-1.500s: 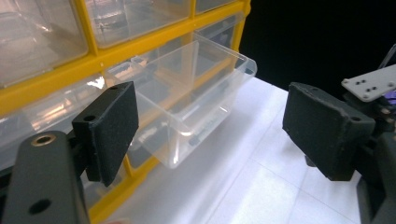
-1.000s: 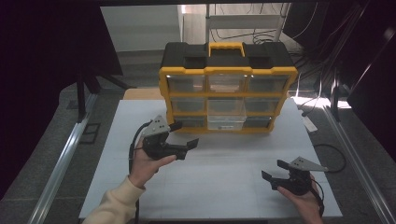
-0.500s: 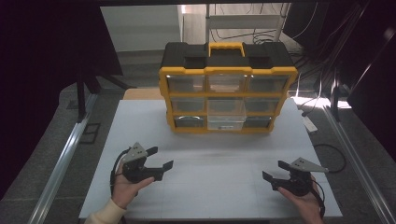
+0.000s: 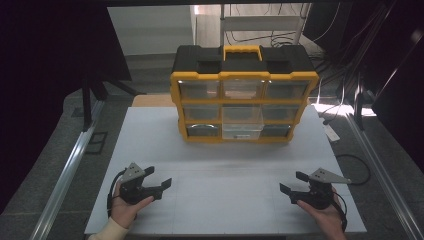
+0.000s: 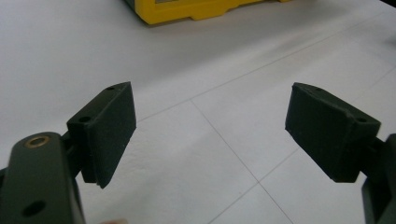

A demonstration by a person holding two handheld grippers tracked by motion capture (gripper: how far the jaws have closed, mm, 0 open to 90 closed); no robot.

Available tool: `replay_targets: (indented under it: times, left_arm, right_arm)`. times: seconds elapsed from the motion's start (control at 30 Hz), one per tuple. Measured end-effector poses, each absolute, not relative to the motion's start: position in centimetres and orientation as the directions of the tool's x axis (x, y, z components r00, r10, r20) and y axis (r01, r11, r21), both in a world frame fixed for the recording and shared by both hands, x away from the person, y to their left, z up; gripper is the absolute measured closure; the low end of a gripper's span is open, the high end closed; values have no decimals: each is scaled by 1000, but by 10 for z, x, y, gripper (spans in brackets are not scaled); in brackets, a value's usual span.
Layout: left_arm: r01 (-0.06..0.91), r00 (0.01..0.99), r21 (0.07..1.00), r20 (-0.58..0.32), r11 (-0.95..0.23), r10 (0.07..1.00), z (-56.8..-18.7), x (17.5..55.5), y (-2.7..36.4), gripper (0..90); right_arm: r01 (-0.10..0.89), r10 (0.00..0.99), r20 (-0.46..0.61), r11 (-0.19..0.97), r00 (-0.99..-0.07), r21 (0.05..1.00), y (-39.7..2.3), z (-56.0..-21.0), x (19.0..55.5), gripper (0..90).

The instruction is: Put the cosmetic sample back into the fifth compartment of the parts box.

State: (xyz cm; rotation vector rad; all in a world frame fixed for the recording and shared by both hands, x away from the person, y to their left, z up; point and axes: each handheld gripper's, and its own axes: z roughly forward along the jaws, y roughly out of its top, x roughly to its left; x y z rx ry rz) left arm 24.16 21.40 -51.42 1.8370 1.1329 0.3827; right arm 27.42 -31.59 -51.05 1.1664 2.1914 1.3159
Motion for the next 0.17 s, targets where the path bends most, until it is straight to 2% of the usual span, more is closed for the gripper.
replay_targets:
  times: [0.17]
  left_arm:
    - [541,529,823,-175,-172,830,-513,240,213,149]
  right_arm:
    - [478,777,141,224,-614,849,-317,-511,279,173]
